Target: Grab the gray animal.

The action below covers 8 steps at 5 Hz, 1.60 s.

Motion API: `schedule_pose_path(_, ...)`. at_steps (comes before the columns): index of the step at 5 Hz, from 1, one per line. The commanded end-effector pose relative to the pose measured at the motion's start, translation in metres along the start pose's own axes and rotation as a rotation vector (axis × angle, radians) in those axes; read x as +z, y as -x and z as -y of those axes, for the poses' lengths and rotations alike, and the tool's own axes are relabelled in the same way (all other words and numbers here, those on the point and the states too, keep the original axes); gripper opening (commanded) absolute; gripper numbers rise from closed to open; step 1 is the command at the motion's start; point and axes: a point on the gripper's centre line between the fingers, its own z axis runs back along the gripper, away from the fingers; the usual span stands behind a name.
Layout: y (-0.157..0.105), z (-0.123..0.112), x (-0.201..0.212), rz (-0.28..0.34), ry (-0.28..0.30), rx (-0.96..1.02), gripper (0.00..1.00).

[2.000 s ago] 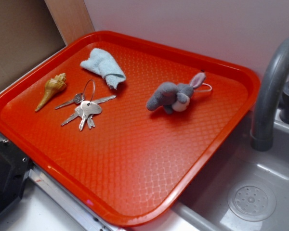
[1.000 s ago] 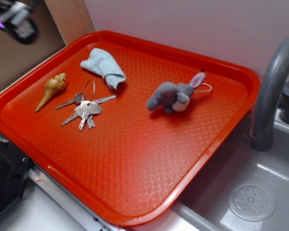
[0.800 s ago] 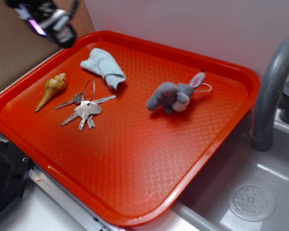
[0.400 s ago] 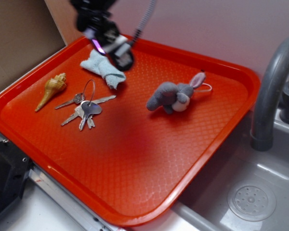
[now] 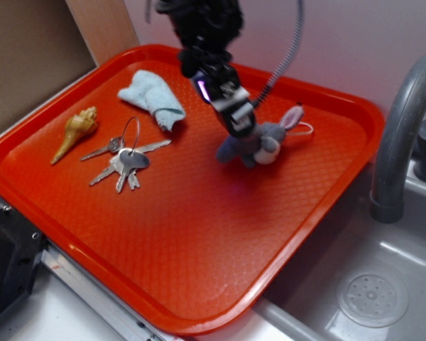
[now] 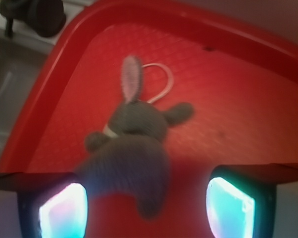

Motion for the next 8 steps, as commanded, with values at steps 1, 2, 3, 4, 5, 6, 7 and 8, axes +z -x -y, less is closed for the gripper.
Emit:
schedule_pose_path(1, -0.015, 0.033, -0.020, -0.016, 0.028, -0.129, 1.00)
schedule_pose_path(2, -0.013, 0.033, -0.030, -0.049, 0.023, -0.101, 1.00)
schedule_pose_path(3, -0.014, 0.035, -0.041, -0.085, 0.023, -0.072, 1.00)
schedule_pose_path(4, -0.012, 0.035, -0.051, -0.114, 0.004, -0.010, 0.65)
schedule_pose_path(5, -0.008, 0.040, -0.056, -0.150, -0.034, 0.031, 0.00)
schedule_pose_path(6, -0.002, 0.046, -0.042, -0.137, -0.063, 0.046, 0.00)
schedule_pose_path(7, 0.021, 0.037, 0.009, -0.099, -0.290, 0.164, 0.00)
schedule_pose_path(8, 0.042, 0.016, 0.054, -0.091, -0.355, 0.246, 0.00)
